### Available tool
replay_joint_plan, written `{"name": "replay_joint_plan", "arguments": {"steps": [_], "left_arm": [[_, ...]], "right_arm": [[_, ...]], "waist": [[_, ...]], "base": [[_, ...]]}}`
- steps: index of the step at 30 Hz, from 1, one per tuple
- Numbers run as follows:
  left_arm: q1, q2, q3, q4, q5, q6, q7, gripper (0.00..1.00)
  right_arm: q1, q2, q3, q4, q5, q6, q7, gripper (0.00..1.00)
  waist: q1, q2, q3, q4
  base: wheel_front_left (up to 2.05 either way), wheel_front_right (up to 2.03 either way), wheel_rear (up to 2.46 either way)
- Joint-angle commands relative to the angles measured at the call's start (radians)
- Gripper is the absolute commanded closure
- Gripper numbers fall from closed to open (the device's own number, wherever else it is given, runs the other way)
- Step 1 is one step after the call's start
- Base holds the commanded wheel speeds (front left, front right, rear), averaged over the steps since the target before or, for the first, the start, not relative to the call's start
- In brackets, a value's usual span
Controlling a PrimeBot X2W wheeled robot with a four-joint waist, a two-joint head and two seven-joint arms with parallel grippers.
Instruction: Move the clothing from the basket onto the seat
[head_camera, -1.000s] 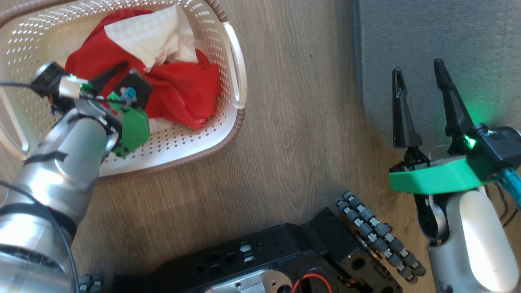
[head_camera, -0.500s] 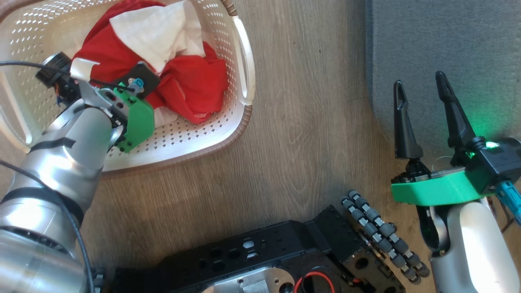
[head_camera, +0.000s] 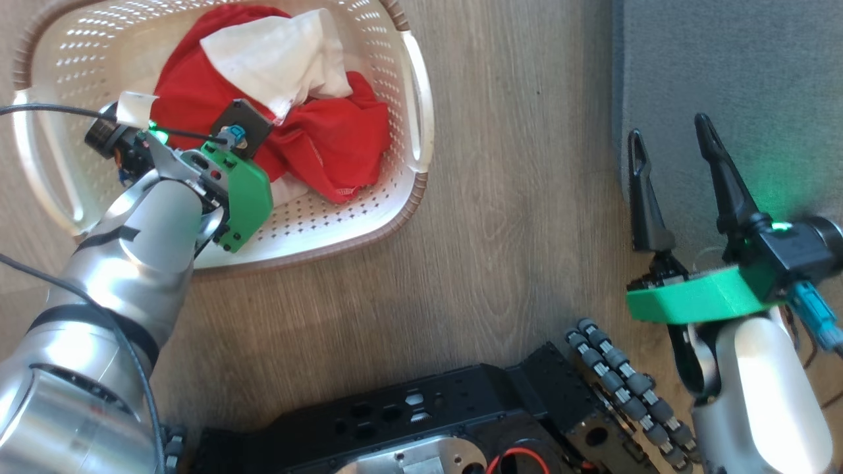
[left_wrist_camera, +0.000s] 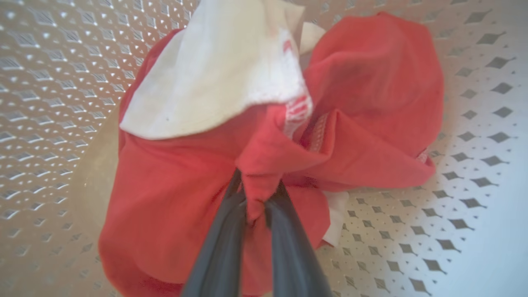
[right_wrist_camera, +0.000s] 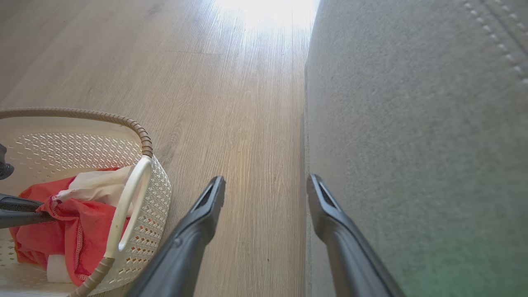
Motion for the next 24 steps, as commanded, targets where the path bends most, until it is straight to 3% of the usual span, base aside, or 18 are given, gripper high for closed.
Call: {"name": "replay_joint_plan", "arguments": {"steps": [1, 12, 24], "left_arm": [[0.022, 0.018, -0.001, -0.010, -0.021, -0.001, -0.009, 1.00], [0.097, 0.040, 0.009, -0.132, -0.107, 0.002, -0.009, 1.00], [0.272, 0.054, 0.143, -0.335, -0.125, 0.067, -0.009, 1.00]], "right_arm": [[-0.001, -0.011, 0.013, -0.006, -0.008, 0.001, 0.002, 0.00], [-0.073, -0.011, 0.024, 0.075, -0.025, 0.001, 0.002, 0.00], [-0.066, -0.011, 0.062, 0.178, 0.000, 0.001, 0.002, 0.00]], "waist": [[0.0000, 0.0000, -0.011, 0.012], [0.0000, 0.0000, -0.200, 0.070], [0.0000, 0.0000, -0.481, 0.128]], "base": [[0.00, 0.00, 0.00], [0.00, 0.00, 0.00], [0.00, 0.00, 0.00]]}}
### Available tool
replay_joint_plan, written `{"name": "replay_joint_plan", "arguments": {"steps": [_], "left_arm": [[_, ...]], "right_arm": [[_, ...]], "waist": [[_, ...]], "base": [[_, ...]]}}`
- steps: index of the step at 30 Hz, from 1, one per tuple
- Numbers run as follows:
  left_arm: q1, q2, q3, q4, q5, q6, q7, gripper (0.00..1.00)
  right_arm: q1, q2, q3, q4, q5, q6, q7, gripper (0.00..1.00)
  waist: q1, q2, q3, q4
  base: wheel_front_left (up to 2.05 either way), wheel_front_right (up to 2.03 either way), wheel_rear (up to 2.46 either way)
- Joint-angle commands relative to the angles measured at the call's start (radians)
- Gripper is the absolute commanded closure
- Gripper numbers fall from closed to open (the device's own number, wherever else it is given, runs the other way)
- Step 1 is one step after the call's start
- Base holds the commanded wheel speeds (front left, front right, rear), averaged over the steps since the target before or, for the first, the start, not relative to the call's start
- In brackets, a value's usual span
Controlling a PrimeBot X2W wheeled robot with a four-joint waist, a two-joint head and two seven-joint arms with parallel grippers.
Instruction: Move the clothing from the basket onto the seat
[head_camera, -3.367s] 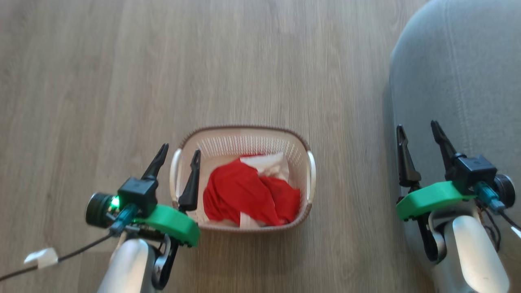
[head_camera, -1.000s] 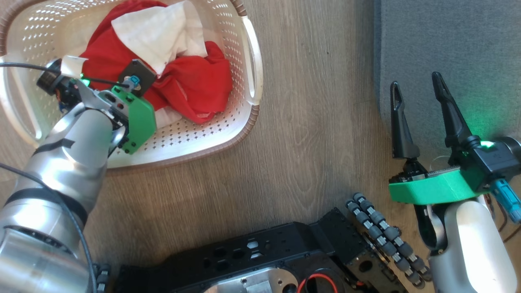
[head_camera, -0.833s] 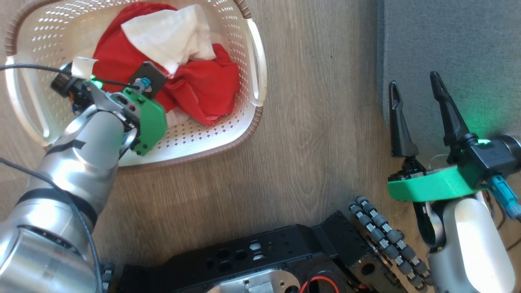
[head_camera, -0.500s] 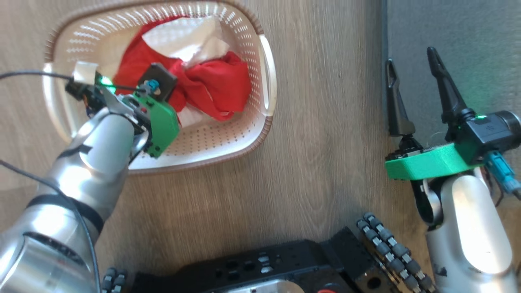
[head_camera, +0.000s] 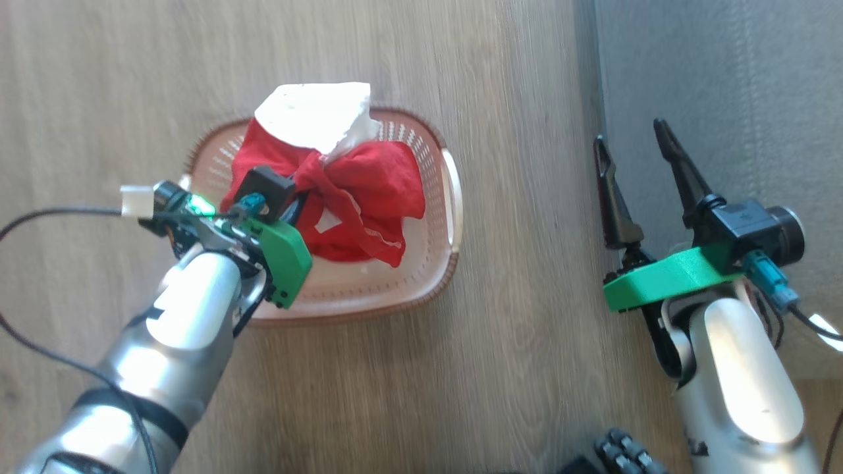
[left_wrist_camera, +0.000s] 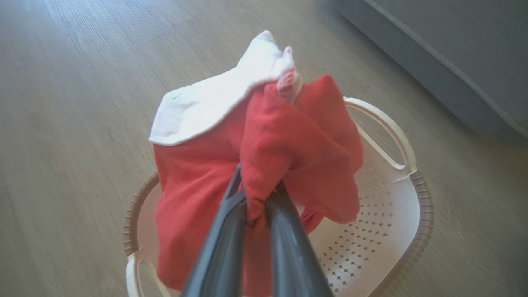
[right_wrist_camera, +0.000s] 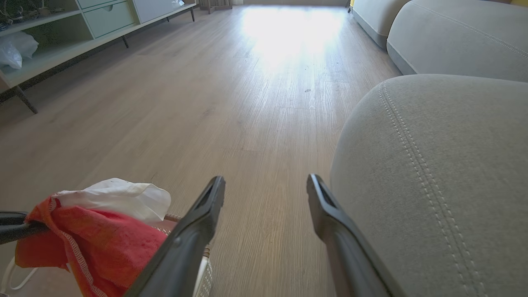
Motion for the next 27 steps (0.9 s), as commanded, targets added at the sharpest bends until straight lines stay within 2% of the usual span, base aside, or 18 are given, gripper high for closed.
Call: {"name": "replay_joint_plan", "arguments": {"steps": [1, 7, 20, 27], "left_arm": [[0.026, 0.035, 0.048, -0.049, 0.006, 0.015, -0.010, 1.00], [0.133, 0.028, 0.177, -0.211, 0.007, 0.051, -0.010, 1.00], [0.313, -0.036, 0.388, -0.517, 0.085, 0.065, -0.010, 1.00], [0.361, -0.069, 0.489, -0.699, 0.126, 0.054, -0.010, 1.00]], "right_arm": [[0.040, -0.008, 0.023, -0.015, 0.003, 0.000, 0.001, 0.00], [0.066, -0.008, 0.017, 0.020, 0.010, 0.000, 0.001, 0.00], [0.123, -0.008, 0.024, 0.067, 0.026, 0.000, 0.001, 0.00], [0.150, -0.008, 0.032, 0.076, 0.034, 0.000, 0.001, 0.00]], "waist": [[0.0001, -0.0001, -0.106, 0.037], [0.0001, -0.0001, -0.225, 0.065], [0.0001, -0.0001, -0.419, 0.106], [0.0001, -0.0001, -0.478, 0.115]], "base": [[0.00, 0.00, 0.00], [0.00, 0.00, 0.00], [0.00, 0.00, 0.00], [0.00, 0.00, 0.00]]}}
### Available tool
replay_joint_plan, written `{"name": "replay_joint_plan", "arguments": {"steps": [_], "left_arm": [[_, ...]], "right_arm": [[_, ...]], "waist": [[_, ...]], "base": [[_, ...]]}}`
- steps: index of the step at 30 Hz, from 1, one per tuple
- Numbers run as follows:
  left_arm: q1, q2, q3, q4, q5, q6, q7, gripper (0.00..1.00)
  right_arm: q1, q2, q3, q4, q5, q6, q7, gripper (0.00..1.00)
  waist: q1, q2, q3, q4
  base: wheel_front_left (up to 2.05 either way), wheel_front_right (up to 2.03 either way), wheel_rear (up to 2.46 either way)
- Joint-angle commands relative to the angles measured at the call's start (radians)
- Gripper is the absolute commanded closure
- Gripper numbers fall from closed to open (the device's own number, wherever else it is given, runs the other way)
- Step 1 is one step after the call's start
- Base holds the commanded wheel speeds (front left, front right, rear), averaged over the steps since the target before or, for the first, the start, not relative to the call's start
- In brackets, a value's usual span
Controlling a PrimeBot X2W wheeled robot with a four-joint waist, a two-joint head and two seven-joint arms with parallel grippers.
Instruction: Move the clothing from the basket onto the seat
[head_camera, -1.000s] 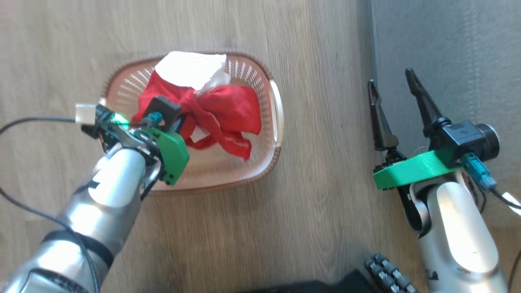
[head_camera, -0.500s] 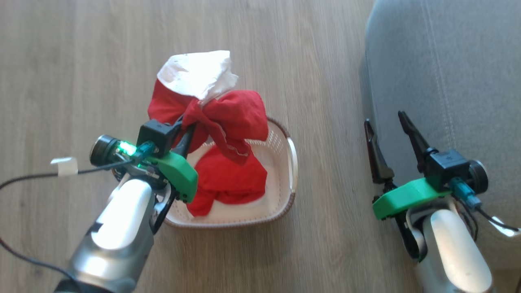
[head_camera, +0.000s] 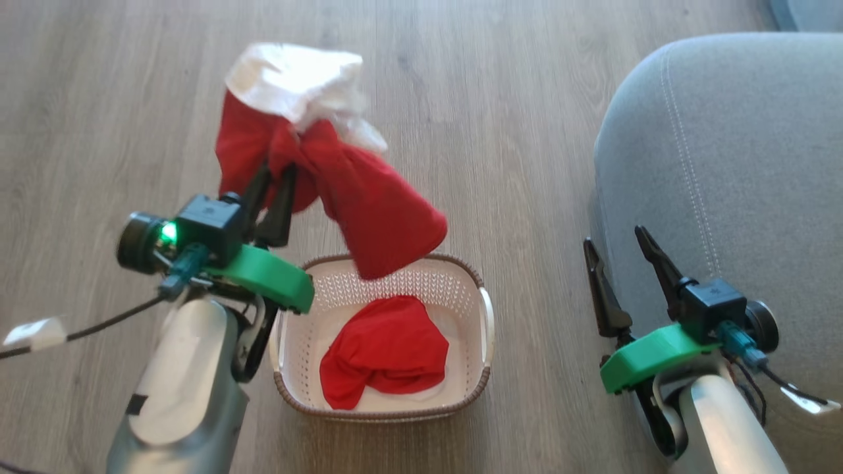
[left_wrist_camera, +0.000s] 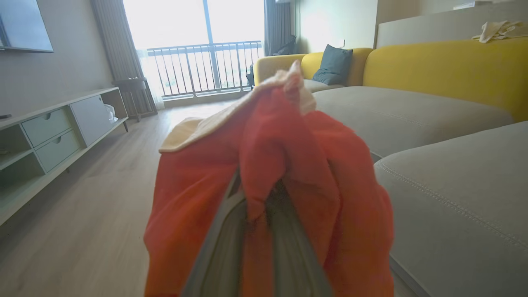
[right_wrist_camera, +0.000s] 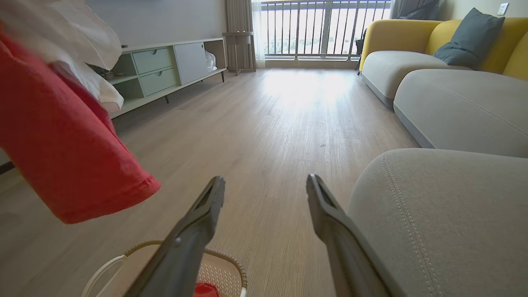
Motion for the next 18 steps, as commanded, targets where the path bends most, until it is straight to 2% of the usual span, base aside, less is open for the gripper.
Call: {"name": "replay_joint_plan", "arguments": {"steps": [1, 8, 10, 18], "left_arm": [[-0.026, 0.006, 0.055, -0.077, 0.013, -0.003, -0.010, 1.00], [-0.011, -0.023, 0.089, -0.279, 0.050, -0.025, -0.010, 1.00], [0.002, -0.032, 0.074, -0.342, 0.061, -0.035, -0.010, 1.00], [0.038, -0.044, -0.012, -0.445, 0.063, -0.053, -0.010, 1.00]], "right_arm": [[-0.001, -0.006, 0.027, -0.027, 0.009, 0.000, 0.001, 0.00], [0.019, -0.006, 0.026, -0.029, 0.016, 0.000, 0.001, 0.00], [0.030, -0.006, 0.019, -0.025, 0.014, 0.000, 0.001, 0.00], [0.044, -0.006, 0.023, -0.029, 0.019, 0.000, 0.001, 0.00]], "waist": [[0.0001, -0.0001, -0.019, 0.006], [0.0001, -0.0001, -0.054, 0.010], [0.0001, -0.0001, -0.070, 0.010], [0.0001, -0.0001, -0.089, 0.009]], "base": [[0.00, 0.00, 0.00], [0.00, 0.00, 0.00], [0.00, 0.00, 0.00], [0.00, 0.00, 0.00]]}}
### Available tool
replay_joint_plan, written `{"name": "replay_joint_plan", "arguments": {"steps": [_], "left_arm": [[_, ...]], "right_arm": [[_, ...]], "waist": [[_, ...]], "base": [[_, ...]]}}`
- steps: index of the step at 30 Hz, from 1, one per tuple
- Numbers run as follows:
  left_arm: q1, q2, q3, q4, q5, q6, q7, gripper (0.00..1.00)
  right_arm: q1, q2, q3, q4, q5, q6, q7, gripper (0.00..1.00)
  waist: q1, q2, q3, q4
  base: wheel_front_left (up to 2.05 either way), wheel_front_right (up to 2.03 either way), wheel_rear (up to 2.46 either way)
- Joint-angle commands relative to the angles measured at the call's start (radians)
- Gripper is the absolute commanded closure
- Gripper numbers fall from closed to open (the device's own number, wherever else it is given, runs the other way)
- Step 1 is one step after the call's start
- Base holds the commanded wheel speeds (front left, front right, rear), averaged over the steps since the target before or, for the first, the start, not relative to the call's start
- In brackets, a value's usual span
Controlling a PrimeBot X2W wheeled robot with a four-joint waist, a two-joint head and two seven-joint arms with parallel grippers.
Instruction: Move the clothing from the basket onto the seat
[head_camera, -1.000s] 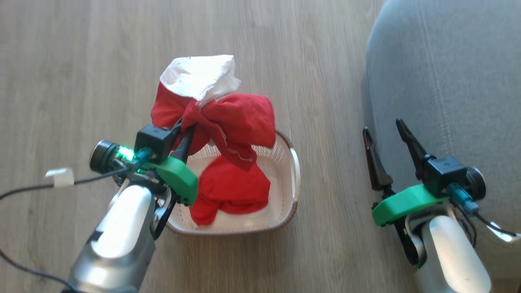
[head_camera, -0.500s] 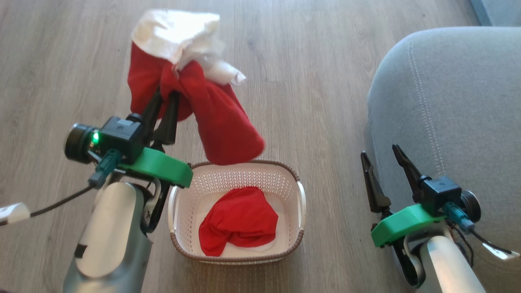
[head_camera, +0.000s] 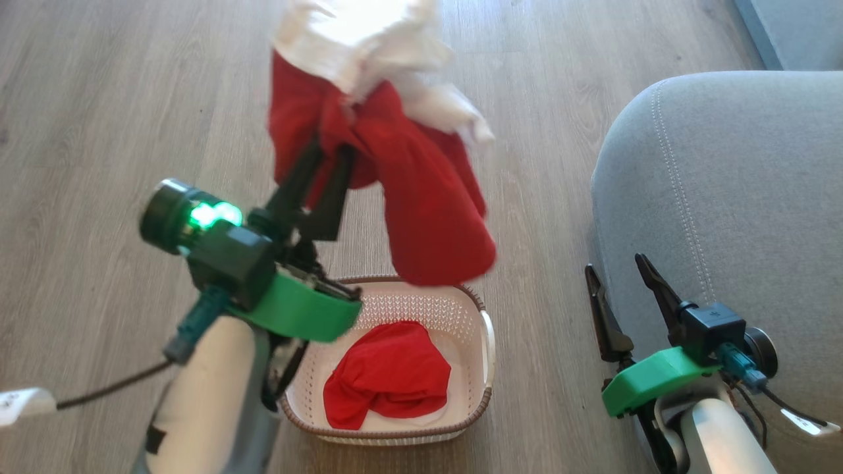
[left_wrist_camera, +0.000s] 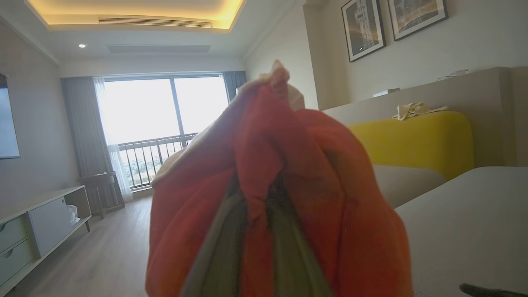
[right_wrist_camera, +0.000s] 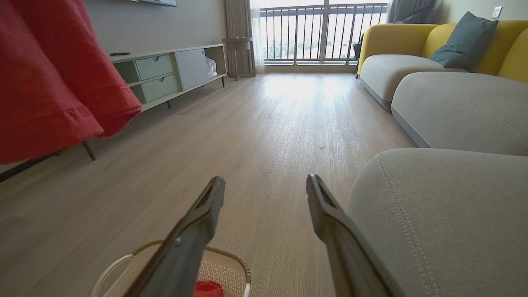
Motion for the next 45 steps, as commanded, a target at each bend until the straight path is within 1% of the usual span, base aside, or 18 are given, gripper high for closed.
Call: {"name": "replay_joint_plan", "arguments": {"steps": [1, 7, 15, 20, 28, 33, 35, 38, 40, 45], "left_arm": [[-0.028, 0.000, 0.013, -0.056, 0.001, -0.002, -0.010, 1.00], [0.012, -0.002, -0.073, -0.048, -0.016, -0.011, -0.010, 1.00], [0.025, -0.002, -0.105, -0.041, -0.027, 0.006, -0.010, 1.00], [0.021, -0.002, -0.107, -0.042, -0.032, 0.014, -0.010, 1.00], [0.012, -0.002, -0.096, -0.041, -0.029, 0.014, -0.010, 1.00], [0.007, -0.002, -0.078, -0.039, -0.027, 0.013, -0.010, 1.00], [0.005, -0.002, -0.071, -0.039, -0.026, 0.012, -0.010, 1.00], [0.001, -0.002, -0.062, -0.039, -0.024, 0.009, -0.010, 1.00], [-0.001, -0.002, -0.057, -0.038, -0.023, 0.007, -0.010, 1.00], [-0.003, -0.002, -0.047, -0.033, -0.022, 0.004, -0.010, 1.00]], "right_arm": [[-0.022, -0.007, 0.024, -0.031, 0.003, 0.000, -0.002, 0.00], [-0.016, -0.007, 0.025, -0.029, -0.002, 0.000, -0.002, 0.00], [-0.012, -0.007, 0.016, -0.030, -0.008, 0.000, -0.002, 0.00], [-0.013, -0.007, 0.016, -0.030, -0.008, 0.000, -0.002, 0.00], [-0.022, -0.007, 0.011, -0.056, -0.011, 0.000, -0.002, 0.00], [-0.030, -0.007, 0.045, -0.123, -0.036, 0.000, -0.002, 0.00], [-0.033, -0.010, 0.086, -0.167, -0.040, 0.000, -0.002, 0.00], [-0.035, -0.061, 0.169, -0.244, -0.037, 0.000, -0.002, 0.00], [-0.035, -0.096, 0.208, -0.302, -0.019, 0.000, -0.002, 0.00], [-0.025, -0.204, 0.340, -0.405, -0.005, 0.000, -0.002, 0.00]], "waist": [[0.0001, -0.0001, -0.001, 0.000], [0.0001, -0.0001, -0.005, 0.000], [0.0001, -0.0001, -0.004, 0.000], [0.0001, -0.0001, -0.002, 0.000], [0.0001, -0.0001, 0.008, -0.003], [0.0001, -0.0001, 0.009, -0.010], [0.0001, -0.0001, 0.010, -0.011], [0.0001, -0.0001, 0.015, -0.014], [0.0001, -0.0001, 0.018, -0.014], [0.0001, -0.0001, 0.018, -0.012]], "base": [[0.00, 0.00, 0.00], [0.00, 0.00, 0.00], [0.00, 0.00, 0.00], [0.00, 0.00, 0.00], [0.00, 0.00, 0.00], [0.00, 0.00, 0.00], [0.00, 0.00, 0.00], [0.00, 0.00, 0.00], [0.00, 0.00, 0.00], [0.00, 0.00, 0.00]]}}
